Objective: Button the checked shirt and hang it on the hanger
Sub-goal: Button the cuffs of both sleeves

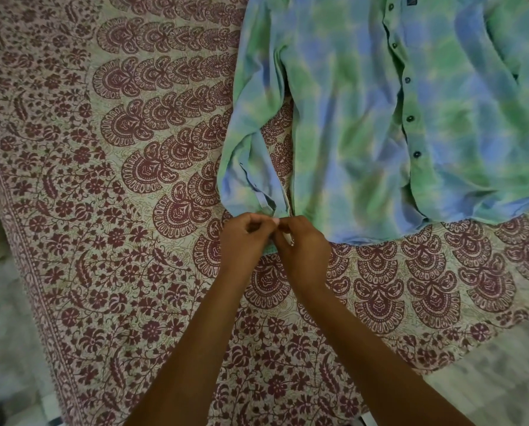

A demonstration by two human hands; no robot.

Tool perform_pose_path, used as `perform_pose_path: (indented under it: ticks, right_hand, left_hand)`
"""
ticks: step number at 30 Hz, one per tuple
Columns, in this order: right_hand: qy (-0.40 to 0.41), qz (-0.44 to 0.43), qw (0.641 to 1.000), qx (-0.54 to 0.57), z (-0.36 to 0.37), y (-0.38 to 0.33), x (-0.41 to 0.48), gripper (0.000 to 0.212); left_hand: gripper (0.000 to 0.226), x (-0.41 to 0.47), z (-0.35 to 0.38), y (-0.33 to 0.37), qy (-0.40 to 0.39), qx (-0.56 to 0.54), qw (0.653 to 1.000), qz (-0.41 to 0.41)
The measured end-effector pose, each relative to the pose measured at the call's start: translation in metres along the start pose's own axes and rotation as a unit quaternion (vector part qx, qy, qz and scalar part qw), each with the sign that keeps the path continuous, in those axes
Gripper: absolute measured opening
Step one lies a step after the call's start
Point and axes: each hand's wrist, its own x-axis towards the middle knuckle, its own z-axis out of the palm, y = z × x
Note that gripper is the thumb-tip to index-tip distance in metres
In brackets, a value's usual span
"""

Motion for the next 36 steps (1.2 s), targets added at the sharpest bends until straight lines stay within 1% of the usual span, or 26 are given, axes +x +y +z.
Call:
perform_pose_path:
  ticks: [2,4,7,10,13,14,15,17,18,19,21,22,23,24,25,27,28,30,31,32,33,34,35,36]
  right_hand:
    - [0.007,-0.008,1.0,-0.008,-0.001,-0.002,0.001,0.008]
    - [0.0,0.004,1.0,0.01,-0.001,0.0,0.003,0.009]
    - [-0.016,0.05,0.997,0.048,-0.001,0.001,0.005,0.009]
    - [-0.009,0.095,0.991,0.089,-0.002,0.0,0.006,0.008]
    - [-0.023,0.149,0.98,0.127,-0.003,-0.004,0.01,0.013]
    - [-0.034,0.188,0.968,0.16,-0.004,-0.005,0.013,0.018]
    - [-0.049,0.243,0.945,0.213,-0.006,-0.007,0.017,0.022]
    - [-0.095,0.356,0.87,0.327,-0.011,-0.008,0.026,0.025]
    - [-0.118,0.392,0.836,0.365,-0.014,-0.007,0.029,0.022]
    - [-0.137,0.411,0.816,0.383,-0.015,-0.005,0.031,0.02]
    - [-0.151,0.421,0.8,0.4,-0.013,-0.001,0.031,0.018]
    - [-0.151,0.424,0.797,0.402,-0.01,0.0,0.031,0.02]
    - [-0.151,0.428,0.797,0.398,-0.008,-0.001,0.03,0.021]
    - [-0.154,0.43,0.797,0.394,-0.006,-0.002,0.029,0.022]
    - [-0.161,0.426,0.798,0.394,-0.006,-0.004,0.029,0.022]
    - [-0.17,0.414,0.802,0.396,-0.006,-0.007,0.027,0.02]
    - [-0.167,0.41,0.804,0.398,-0.006,-0.006,0.026,0.022]
    - [-0.148,0.405,0.808,0.402,-0.006,-0.003,0.025,0.026]
    - [-0.139,0.405,0.807,0.406,-0.005,-0.002,0.025,0.027]
    - [-0.133,0.403,0.804,0.417,-0.005,-0.002,0.026,0.028]
    - [-0.129,0.403,0.796,0.434,-0.004,-0.002,0.027,0.027]
    - [-0.131,0.408,0.78,0.456,-0.003,-0.002,0.026,0.026]
    - [-0.136,0.42,0.758,0.48,-0.003,-0.003,0.025,0.024]
    - [-0.142,0.434,0.734,0.503,-0.003,-0.004,0.023,0.023]
  left_hand:
    - [0.007,0.003,0.002,0.001,0.011,-0.016,1.0,-0.008]
    - [0.011,0.007,0.003,-0.001,0.014,0.006,1.0,-0.009]
    - [0.011,0.012,0.005,-0.005,0.008,0.062,0.998,0.003]
    - [0.008,0.017,0.007,-0.008,-0.003,0.108,0.994,0.034]
    - [0.009,0.02,0.007,-0.008,-0.015,0.118,0.991,0.059]
    - [0.01,0.021,0.006,-0.009,-0.021,0.114,0.991,0.061]
    - [0.01,0.021,0.005,-0.009,-0.029,0.11,0.991,0.064]
    - [0.01,0.023,0.001,-0.01,-0.053,0.122,0.987,0.087]
    - [0.009,0.024,-0.002,-0.01,-0.068,0.143,0.981,0.113]
    - [0.008,0.024,-0.005,-0.01,-0.083,0.179,0.969,0.151]
    - [0.006,0.025,-0.011,-0.012,-0.085,0.266,0.93,0.239]
    - [0.006,0.024,-0.011,-0.013,-0.063,0.303,0.913,0.266]
    - [0.005,0.023,-0.01,-0.011,-0.029,0.325,0.906,0.271]
    - [0.004,0.02,-0.009,-0.011,0.009,0.326,0.909,0.257]
    - [0.004,0.016,-0.007,-0.01,0.036,0.311,0.921,0.23]
    - [0.009,0.011,-0.005,-0.012,0.076,0.25,0.948,0.18]
    - [0.013,0.01,-0.005,-0.016,0.096,0.227,0.955,0.163]
    - [0.027,0.012,-0.01,-0.025,0.138,0.206,0.961,0.122]
    - [0.038,0.012,-0.013,-0.028,0.14,0.197,0.967,0.083]
    - [0.051,0.012,-0.016,-0.031,0.12,0.18,0.975,0.04]
    - [0.065,0.012,-0.017,-0.033,0.084,0.154,0.984,0.0]
    - [0.074,0.011,-0.018,-0.036,0.045,0.126,0.991,-0.024]
    - [0.076,0.009,-0.018,-0.035,0.008,0.108,0.993,-0.036]
    - [0.071,0.006,-0.017,-0.033,-0.014,0.099,0.994,-0.033]
